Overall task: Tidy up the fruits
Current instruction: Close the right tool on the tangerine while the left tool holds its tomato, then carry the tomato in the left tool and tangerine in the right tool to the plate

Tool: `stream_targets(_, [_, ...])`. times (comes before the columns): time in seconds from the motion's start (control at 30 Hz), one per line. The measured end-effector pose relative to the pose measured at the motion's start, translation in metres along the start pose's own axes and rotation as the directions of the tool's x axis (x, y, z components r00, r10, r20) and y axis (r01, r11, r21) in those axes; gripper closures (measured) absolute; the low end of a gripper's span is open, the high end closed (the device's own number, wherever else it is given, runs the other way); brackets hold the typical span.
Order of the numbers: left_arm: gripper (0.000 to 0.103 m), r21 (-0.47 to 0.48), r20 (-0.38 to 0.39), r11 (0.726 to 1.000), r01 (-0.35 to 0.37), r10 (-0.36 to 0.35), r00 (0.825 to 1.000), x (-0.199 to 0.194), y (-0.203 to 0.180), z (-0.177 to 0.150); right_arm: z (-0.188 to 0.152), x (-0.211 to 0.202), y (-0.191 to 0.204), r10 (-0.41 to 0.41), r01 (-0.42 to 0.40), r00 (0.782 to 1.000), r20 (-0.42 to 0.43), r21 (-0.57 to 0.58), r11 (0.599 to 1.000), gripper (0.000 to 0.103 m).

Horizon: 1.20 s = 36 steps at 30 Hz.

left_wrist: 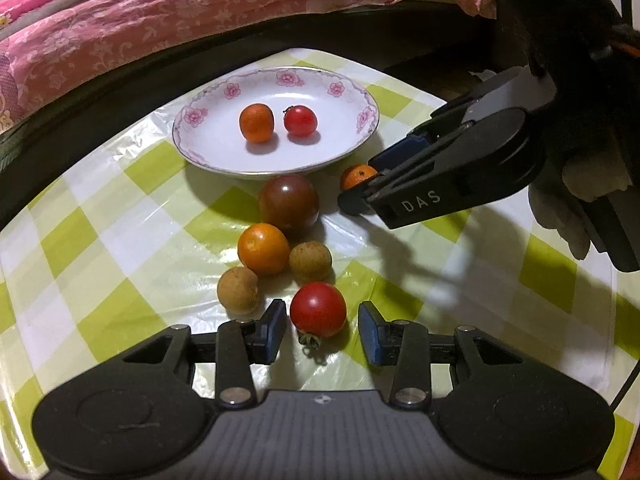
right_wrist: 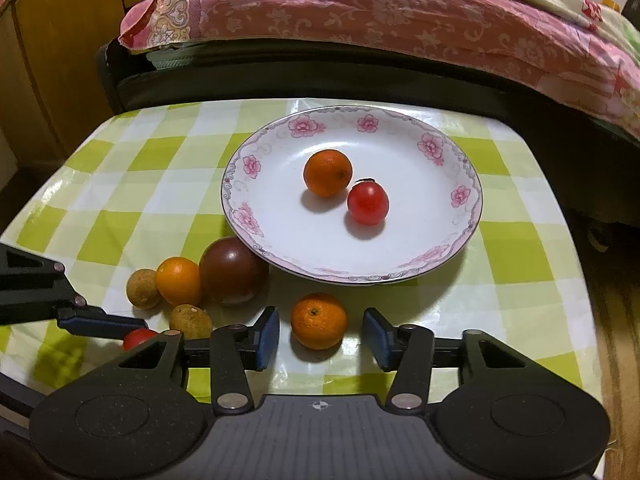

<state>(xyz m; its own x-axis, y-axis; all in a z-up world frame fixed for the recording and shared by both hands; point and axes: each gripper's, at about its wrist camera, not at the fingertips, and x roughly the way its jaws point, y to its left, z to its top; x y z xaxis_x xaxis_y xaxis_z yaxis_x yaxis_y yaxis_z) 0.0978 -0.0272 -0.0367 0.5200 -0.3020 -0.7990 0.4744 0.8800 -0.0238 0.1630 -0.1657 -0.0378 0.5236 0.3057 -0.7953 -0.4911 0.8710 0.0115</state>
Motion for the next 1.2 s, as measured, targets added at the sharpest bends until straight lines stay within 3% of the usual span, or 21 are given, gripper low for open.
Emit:
stream_targets(0.17, [0.066, 0.019, -0.006, 1.000, 0.012, -0.012, 1.000, 0.001, -0.002, 0.000, 0.000, -0.002, -0.002, -0.005, 0.005, 1.000, -0.012, 0.000, 1.000, 0.077])
stream_targets(0.53, [0.066, 0.028, 0.000, 0.999, 0.024, -0.024, 1.000, -0.006, -0.003, -0.005, -0.009, -0.018, 0.006, 0.042, -0.044, 0.998, -0.055, -0.030, 0.999, 0.079])
stream_targets(0.8, [0.066, 0.052, -0.028, 0.999, 0.010, -0.009, 1.000, -0.005, -0.006, -0.008, -0.019, -0.036, 0.028, 0.106, -0.124, 0.988, -0.114, -0.157, 0.980, 0.079])
stream_targets(1.2, [0.060, 0.037, -0.032, 0.999, 0.017, -0.016, 0.999, -0.003, -0.003, -0.007, -0.019, -0.024, 0.029, 0.091, -0.115, 0.985, -0.147, -0.165, 0.980, 0.073])
